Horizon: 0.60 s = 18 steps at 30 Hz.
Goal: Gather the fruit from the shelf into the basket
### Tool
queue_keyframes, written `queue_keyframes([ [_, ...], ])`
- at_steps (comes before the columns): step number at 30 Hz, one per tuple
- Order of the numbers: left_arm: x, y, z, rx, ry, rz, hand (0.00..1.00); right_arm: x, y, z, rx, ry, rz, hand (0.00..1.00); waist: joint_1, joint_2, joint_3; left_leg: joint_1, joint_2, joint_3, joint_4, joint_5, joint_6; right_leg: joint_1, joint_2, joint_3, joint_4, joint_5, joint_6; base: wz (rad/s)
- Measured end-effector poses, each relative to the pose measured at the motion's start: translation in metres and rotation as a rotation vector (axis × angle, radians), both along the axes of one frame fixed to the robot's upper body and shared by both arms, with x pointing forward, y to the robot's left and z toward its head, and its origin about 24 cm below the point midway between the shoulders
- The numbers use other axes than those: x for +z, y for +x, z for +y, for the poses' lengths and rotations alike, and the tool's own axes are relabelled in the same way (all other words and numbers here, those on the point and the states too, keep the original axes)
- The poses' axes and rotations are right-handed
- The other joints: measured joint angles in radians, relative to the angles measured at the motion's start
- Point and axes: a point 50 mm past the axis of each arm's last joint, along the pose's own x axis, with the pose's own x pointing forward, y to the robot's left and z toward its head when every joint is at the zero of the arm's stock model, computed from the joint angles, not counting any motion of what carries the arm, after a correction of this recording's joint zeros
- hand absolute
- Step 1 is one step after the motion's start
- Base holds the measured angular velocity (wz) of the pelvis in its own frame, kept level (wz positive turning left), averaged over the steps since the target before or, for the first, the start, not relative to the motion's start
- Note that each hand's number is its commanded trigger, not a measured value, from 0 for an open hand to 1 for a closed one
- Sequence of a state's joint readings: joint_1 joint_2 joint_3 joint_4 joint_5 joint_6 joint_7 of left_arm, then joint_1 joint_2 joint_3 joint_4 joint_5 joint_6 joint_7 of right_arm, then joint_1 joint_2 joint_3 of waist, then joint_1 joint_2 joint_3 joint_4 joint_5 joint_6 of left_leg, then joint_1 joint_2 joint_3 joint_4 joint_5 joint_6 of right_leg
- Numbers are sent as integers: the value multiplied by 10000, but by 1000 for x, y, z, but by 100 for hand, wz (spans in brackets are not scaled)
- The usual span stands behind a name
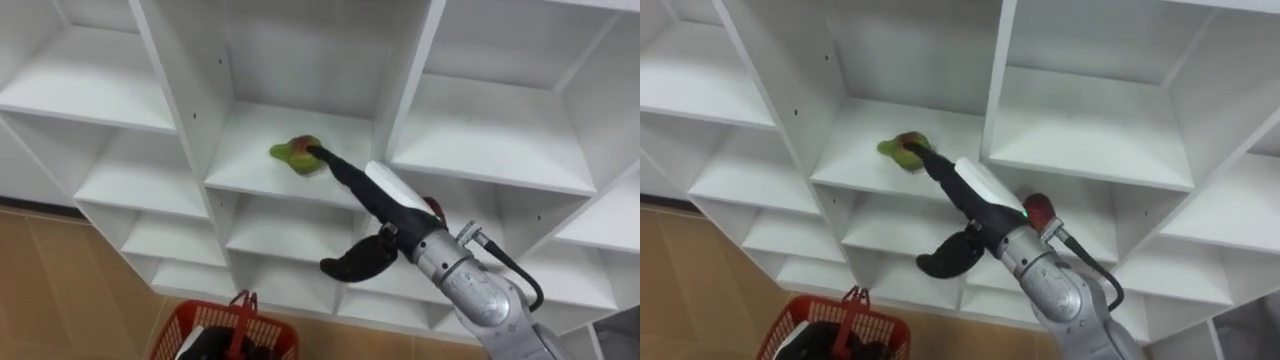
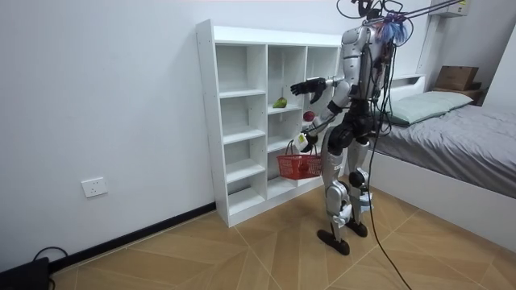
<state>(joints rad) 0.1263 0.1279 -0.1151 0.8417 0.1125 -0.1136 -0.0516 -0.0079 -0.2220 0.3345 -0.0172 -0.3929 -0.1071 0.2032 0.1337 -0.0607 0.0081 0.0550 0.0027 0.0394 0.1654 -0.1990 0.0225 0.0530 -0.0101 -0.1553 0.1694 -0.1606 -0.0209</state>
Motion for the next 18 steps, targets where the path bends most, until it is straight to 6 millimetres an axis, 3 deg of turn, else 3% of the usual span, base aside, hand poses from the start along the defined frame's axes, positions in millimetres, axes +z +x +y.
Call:
queue_keyframes([
  [3,-1,-3,1,54,-2,100,100,4,3,3,-90,213,-166,0,98,-53,5,48,-7,-10,5,1,-1,59,-13,-27,11,0,0,0],
  [6,-2,-4,2,66,16,141,100,10,5,5,-128,352,-477,0,146,-168,65,102,-11,-80,17,1,-1,169,3,-99,-1,-3,4,7],
  [9,-3,-8,6,221,58,320,100,14,6,6,-202,448,-709,0,188,-282,54,100,-49,-198,47,1,-1,232,-8,-168,4,-5,7,12],
  [18,-4,-9,7,348,1,368,100,22,12,4,-591,1047,-1015,0,415,-333,86,259,-132,-548,73,-2,7,528,-73,-412,4,-44,69,10],
])
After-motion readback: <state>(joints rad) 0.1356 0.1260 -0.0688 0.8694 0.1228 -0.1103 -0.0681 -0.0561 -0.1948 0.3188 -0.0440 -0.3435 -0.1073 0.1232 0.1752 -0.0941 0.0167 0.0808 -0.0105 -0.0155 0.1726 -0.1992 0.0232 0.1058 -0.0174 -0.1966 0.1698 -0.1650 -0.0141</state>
